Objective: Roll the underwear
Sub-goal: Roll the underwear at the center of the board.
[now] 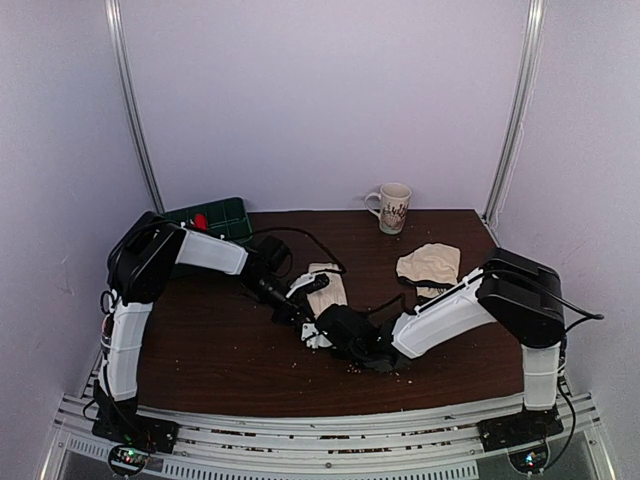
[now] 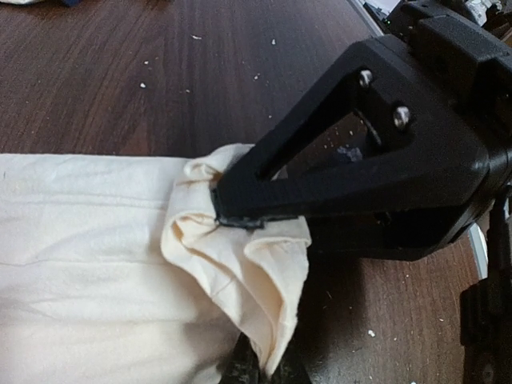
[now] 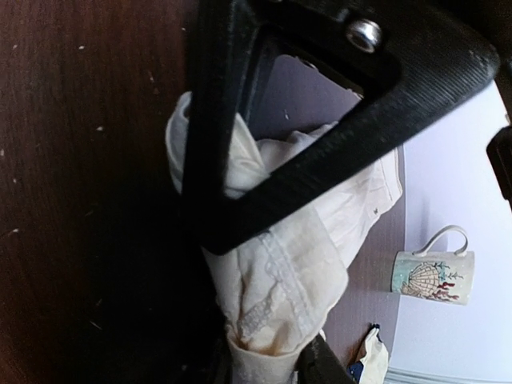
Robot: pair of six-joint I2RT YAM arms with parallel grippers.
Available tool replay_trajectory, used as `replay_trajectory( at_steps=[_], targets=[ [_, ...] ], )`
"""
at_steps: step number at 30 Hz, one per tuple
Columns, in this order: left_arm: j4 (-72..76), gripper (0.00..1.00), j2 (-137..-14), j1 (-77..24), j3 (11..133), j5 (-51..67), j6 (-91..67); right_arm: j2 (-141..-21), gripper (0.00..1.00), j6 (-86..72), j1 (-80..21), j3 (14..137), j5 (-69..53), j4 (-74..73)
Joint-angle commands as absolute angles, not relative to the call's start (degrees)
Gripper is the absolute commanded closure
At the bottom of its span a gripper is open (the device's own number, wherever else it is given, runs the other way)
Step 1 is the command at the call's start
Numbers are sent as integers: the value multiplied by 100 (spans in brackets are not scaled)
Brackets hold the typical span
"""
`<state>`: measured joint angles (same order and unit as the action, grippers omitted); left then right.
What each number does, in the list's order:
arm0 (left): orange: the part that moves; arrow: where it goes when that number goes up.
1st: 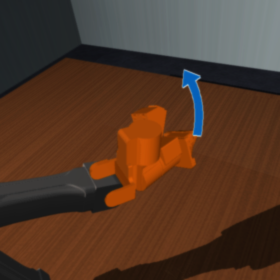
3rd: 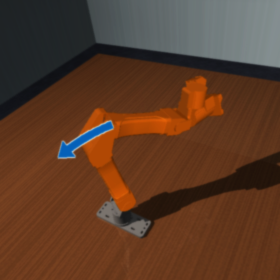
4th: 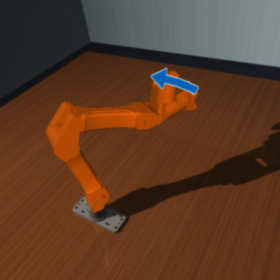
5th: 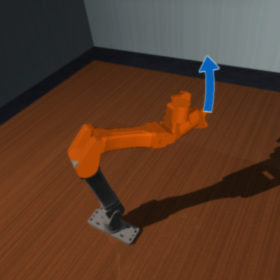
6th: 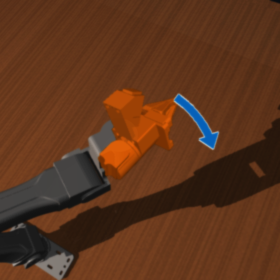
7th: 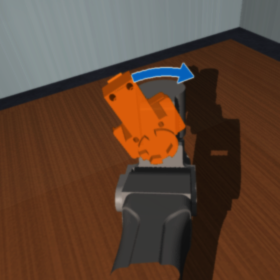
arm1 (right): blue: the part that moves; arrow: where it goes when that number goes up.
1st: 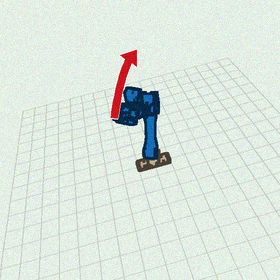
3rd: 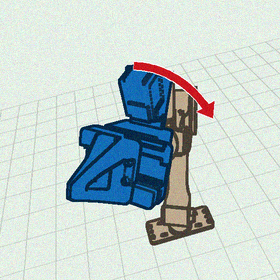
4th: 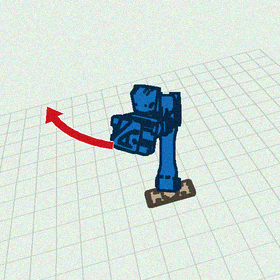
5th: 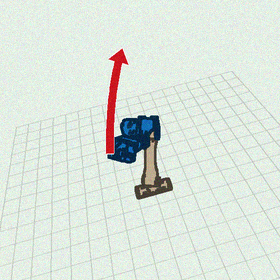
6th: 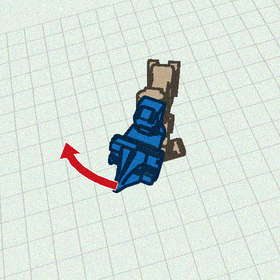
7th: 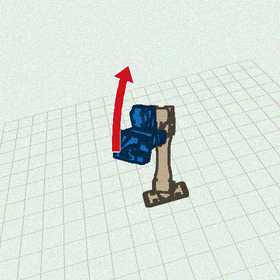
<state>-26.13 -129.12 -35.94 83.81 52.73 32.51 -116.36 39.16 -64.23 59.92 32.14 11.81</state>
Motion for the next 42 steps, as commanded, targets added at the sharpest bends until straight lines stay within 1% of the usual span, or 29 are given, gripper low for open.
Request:
replay_trajectory(
  at_steps=[1, 3, 7, 10, 13, 16, 19, 24, 30, 35, 42],
  targets=[
    [-3206, 93, -13267, -3568, 8283, 4767, 3399, -11804, 76, 3865, -6400, 6114, 3045, 820],
    [-3210, 90, -13209, -3570, 8260, 4769, 3430, -11843, 82, 3785, -6368, 6208, 3012, 679],
    [-3199, 74, -12962, -3571, 8150, 4746, 3551, -11861, 92, 3551, -6312, 6384, 2814, 321],
    [-2963, 63, -12619, -3573, 7901, 4706, 3611, -11848, 96, 3281, -6247, 6588, 2447, -154],
    [-2578, 48, -12200, -3569, 7463, 4567, 3647, -11841, 98, 2918, -6160, 6843, 1967, -800],
    [-2034, 38, -11771, -3562, 7060, 4329, 3526, -11791, 99, 2639, -6081, 6940, 1564, -1160],
    [-1618, 35, -11425, -3564, 6759, 4153, 3418, -11760, 100, 2418, -6031, 7027, 1224, -1454],
    [-1068, 27, -11056, -3552, 6386, 3863, 3266, -11915, 100, 2173, -5894, 7352, 657, -1926],
    [-343, 26, -10602, -3487, 5858, 3812, 3230, -11936, 100, 1833, -5608, 7530, 24, -2248],
    [235, 26, -10257, -3482, 5373, 3731, 3342, -11953, 100, 1627, -5342, 7733, -980, -2633],
    [921, 28, -9871, -3488, 4763, 3626, 3667, -12418, 100, 1381, -5000, 8164, -2334, -3344]
  ],
)
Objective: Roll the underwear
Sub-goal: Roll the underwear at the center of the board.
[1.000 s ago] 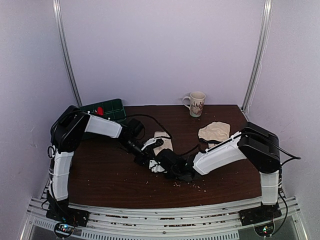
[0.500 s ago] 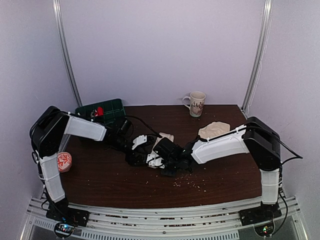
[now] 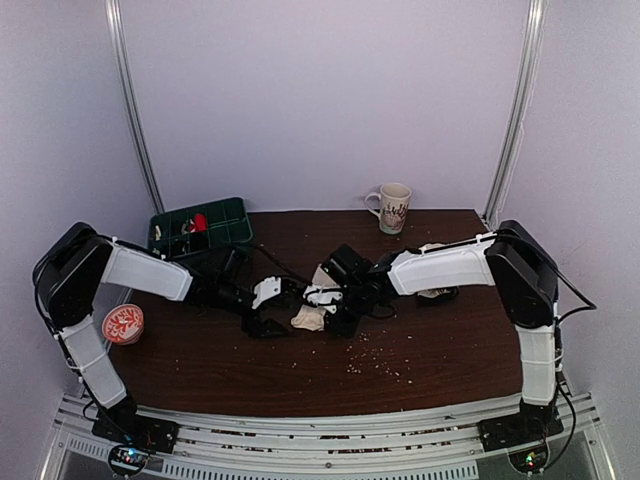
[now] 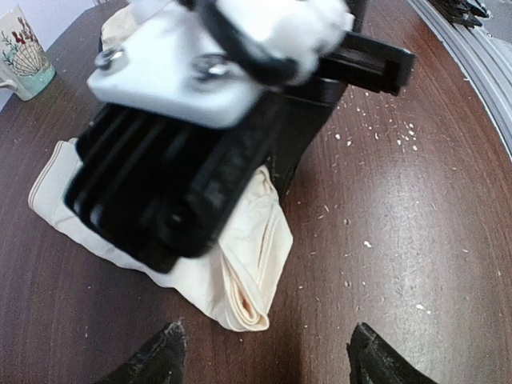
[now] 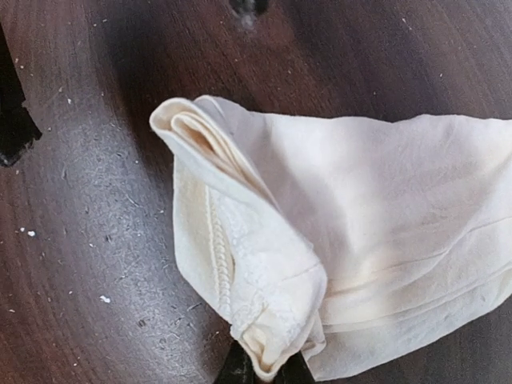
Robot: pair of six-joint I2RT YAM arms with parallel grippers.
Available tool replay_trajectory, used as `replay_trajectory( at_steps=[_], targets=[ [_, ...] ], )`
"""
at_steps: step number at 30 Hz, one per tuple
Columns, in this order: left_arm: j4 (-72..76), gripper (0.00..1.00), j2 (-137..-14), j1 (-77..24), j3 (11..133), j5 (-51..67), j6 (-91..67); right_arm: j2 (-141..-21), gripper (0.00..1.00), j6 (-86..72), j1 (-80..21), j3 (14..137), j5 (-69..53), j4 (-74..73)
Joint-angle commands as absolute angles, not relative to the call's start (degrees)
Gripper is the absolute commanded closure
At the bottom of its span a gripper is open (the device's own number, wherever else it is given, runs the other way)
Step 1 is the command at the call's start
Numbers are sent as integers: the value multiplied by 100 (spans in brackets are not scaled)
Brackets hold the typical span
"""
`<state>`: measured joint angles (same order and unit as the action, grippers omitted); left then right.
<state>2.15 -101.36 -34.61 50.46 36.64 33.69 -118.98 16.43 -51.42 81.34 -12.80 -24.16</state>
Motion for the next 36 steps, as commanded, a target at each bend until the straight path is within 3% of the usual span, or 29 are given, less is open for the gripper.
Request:
replay_trajectory(
  at_steps=[1, 9, 19, 36],
  targets=[
    [975, 29, -9812, -3495, 4694, 3634, 3721, -12486, 100, 1368, -4969, 8216, -2486, -3407],
    [1498, 33, -9623, -3858, 4312, 3029, 3951, -12753, 100, 1360, -4863, 8394, -3517, -3721],
    [2253, 33, -9336, -4387, 3750, 2345, 4298, -12807, 100, 1295, -4860, 8375, -3498, -3801],
    [2062, 37, -9939, -4651, 4078, 1729, 4414, -12894, 100, 1297, -4848, 8333, -3436, -3680]
  ],
)
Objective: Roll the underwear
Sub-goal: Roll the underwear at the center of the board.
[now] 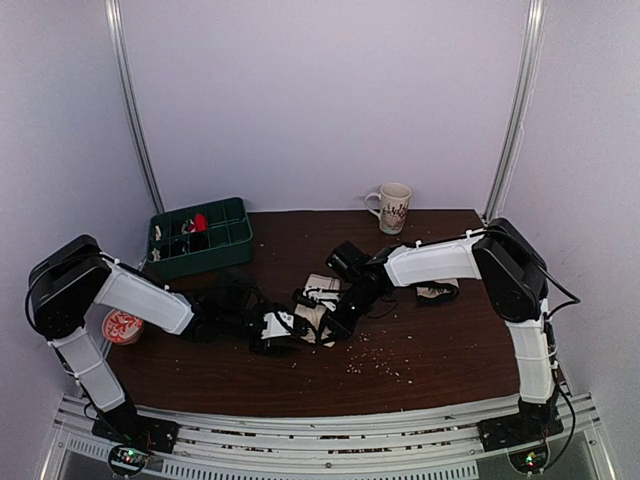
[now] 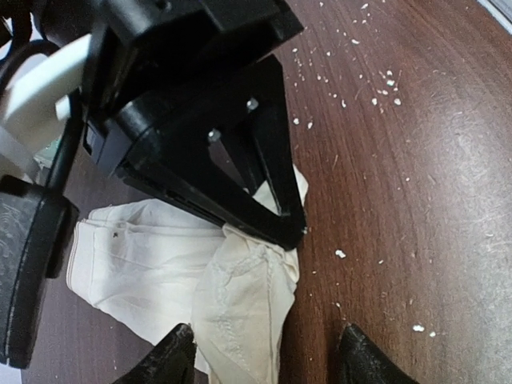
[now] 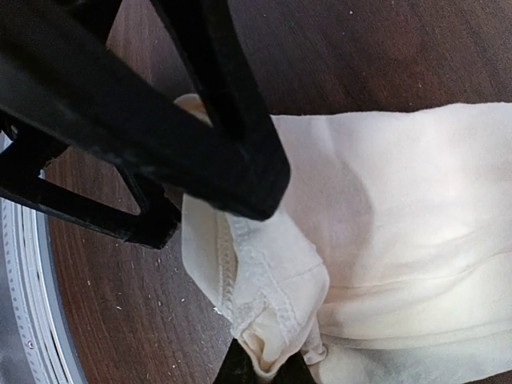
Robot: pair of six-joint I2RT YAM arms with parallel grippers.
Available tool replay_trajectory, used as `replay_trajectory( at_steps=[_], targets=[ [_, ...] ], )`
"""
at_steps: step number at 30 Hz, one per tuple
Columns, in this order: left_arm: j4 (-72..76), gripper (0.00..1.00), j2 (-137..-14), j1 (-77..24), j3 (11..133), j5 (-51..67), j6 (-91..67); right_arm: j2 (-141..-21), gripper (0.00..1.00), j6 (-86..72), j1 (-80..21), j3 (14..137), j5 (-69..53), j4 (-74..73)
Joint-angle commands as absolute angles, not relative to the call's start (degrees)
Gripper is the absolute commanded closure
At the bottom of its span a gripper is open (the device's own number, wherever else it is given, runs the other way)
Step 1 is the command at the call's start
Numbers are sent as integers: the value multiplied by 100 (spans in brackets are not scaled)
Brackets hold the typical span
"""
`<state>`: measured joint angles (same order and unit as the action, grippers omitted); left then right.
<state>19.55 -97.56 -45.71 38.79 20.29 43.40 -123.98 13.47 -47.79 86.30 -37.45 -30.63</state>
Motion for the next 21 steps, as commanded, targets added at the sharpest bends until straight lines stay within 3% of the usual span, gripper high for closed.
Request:
replay_trajectory(
  at_steps=[1, 7, 14, 21],
  targets=[
    [2084, 37, -9981, -4664, 4112, 1650, 4374, -12894, 100, 1297, -4843, 8334, -3432, -3681],
    [2168, 41, -10204, -4675, 4239, 1402, 4239, -12885, 100, 1305, -4844, 8297, -3445, -3641],
    [1841, 58, -10290, -4711, 4395, 1558, 4263, -12867, 100, 1304, -4834, 8272, -3445, -3609],
    [901, 100, -10607, -4708, 4944, 1633, 4224, -12805, 100, 1273, -4837, 8229, -3357, -3561]
  ],
)
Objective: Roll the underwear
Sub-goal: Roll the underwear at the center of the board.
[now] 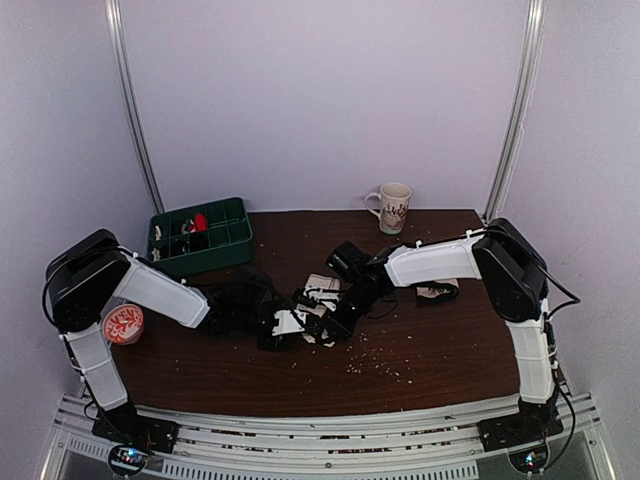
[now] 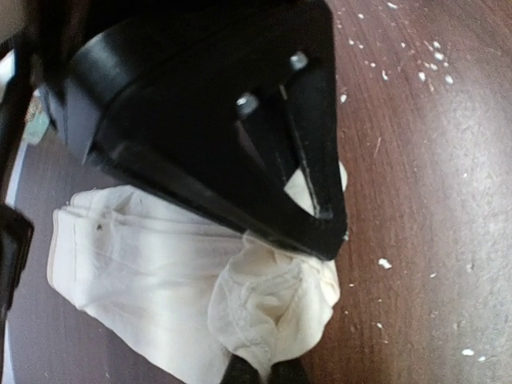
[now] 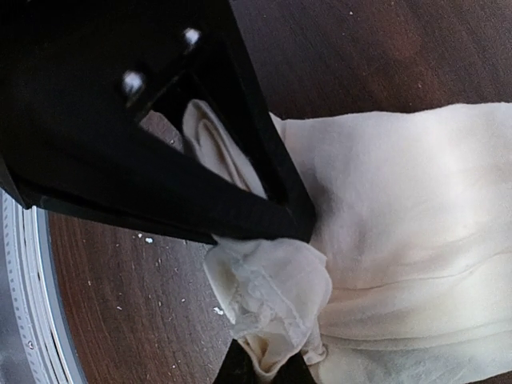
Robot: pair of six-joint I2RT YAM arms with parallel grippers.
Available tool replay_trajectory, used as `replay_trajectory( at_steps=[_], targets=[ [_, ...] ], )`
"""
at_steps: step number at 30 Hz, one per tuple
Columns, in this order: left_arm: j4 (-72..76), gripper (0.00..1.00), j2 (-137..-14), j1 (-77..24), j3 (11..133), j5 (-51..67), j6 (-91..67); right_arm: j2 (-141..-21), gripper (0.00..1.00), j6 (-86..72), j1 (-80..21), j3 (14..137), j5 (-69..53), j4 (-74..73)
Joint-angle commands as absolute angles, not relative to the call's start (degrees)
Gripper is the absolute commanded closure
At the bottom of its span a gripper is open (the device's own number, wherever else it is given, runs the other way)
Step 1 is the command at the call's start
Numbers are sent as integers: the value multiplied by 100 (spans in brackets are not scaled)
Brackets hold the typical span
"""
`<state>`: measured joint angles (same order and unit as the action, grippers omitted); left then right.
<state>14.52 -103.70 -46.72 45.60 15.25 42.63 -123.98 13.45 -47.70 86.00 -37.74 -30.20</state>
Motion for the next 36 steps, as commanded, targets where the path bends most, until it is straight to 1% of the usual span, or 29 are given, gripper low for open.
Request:
replay_trajectory(
  at_steps=[1, 4, 6, 8, 12, 15, 21, 28, 30, 32, 36],
  targets=[
    [750, 100, -10673, -4703, 5030, 1681, 4189, -12775, 100, 1248, -4839, 8208, -3318, -3530],
    [182, 100, -10845, -4681, 5390, 1975, 4141, -12639, 98, 1181, -4826, 8102, -3147, -3411],
    [-153, 100, -10969, -4648, 5590, 2197, 4107, -12499, 93, 1117, -4811, 7972, -3043, -3300],
    [-399, 100, -11072, -4599, 5756, 2379, 4068, -12281, 85, 1034, -4792, 7789, -2907, -3157],
    [-773, 100, -11260, -4487, 6034, 2627, 4058, -11751, 74, 782, -4747, 7386, -2540, -2810],
    [-955, 100, -11389, -4416, 6214, 2794, 3962, -11276, 65, 554, -4713, 7029, -2079, -2589],
    [-1903, 100, -12064, -4314, 7054, 3271, 3772, -10194, 54, 10, -4685, 6082, -748, -2011],
    [-2467, 100, -12424, -4233, 7562, 3815, 3464, -9028, 52, 39, -4797, 4927, 395, -1350],
    [-2691, 100, -12534, -4162, 7704, 4031, 3448, -8692, 52, 178, -5011, 4735, 736, -1150],
    [-2895, 100, -12654, -4077, 7854, 4166, 3379, -8531, 52, 418, -5271, 4672, 811, -1052],
    [-3222, 100, -12910, -3852, 8210, 4520, 3005, -8466, 49, 878, -5945, 4571, 1239, -776]
  ],
)
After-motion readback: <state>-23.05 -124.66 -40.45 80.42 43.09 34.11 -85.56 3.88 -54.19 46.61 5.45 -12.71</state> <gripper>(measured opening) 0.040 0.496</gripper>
